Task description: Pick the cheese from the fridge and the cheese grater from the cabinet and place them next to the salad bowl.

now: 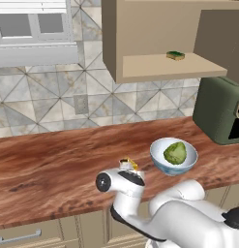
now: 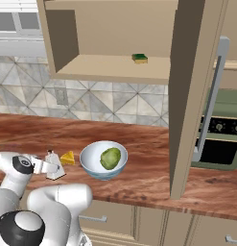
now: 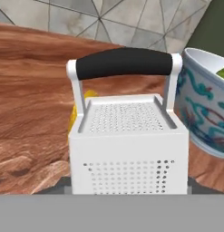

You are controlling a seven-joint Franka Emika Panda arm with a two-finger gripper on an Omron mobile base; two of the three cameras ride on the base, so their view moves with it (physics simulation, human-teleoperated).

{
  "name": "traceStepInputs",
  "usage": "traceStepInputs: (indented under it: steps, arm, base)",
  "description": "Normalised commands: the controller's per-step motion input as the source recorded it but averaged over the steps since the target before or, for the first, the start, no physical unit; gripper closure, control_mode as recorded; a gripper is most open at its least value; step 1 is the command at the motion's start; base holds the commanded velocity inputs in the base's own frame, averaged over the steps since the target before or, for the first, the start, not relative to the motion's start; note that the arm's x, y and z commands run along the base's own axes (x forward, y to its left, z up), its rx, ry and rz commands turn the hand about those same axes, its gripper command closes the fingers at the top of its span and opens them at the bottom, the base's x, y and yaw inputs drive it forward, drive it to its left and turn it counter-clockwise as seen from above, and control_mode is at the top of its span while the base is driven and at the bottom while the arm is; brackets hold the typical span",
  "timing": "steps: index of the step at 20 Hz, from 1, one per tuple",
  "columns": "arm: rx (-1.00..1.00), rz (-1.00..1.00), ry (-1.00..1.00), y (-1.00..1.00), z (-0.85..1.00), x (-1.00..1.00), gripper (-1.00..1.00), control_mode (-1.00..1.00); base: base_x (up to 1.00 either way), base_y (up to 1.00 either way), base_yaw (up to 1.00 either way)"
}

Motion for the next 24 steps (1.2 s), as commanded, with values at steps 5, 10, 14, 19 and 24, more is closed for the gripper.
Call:
traceStepInputs:
  steps: [5,10,14,19,24]
  arm:
    - [0.0,0.09,-0.15,-0.01,-0.25,0.09,1.0,-1.0]
    - [0.0,0.03,-0.01,-0.03,-0.11,0.19,1.0,-1.0]
    - [0.0,0.01,0.0,-0.1,-0.15,0.19,1.0,-1.0]
    - [0.03,0.01,0.0,-0.14,-0.21,0.1,1.0,-1.0]
    - [0.12,0.03,0.0,-0.23,-0.3,0.07,1.0,-1.0]
  base:
    - [0.0,0.0,0.0]
    - [0.0,0.0,0.0]
    - [0.0,0.0,0.0]
    - [0.0,0.0,0.0]
    - [0.0,0.0,0.0]
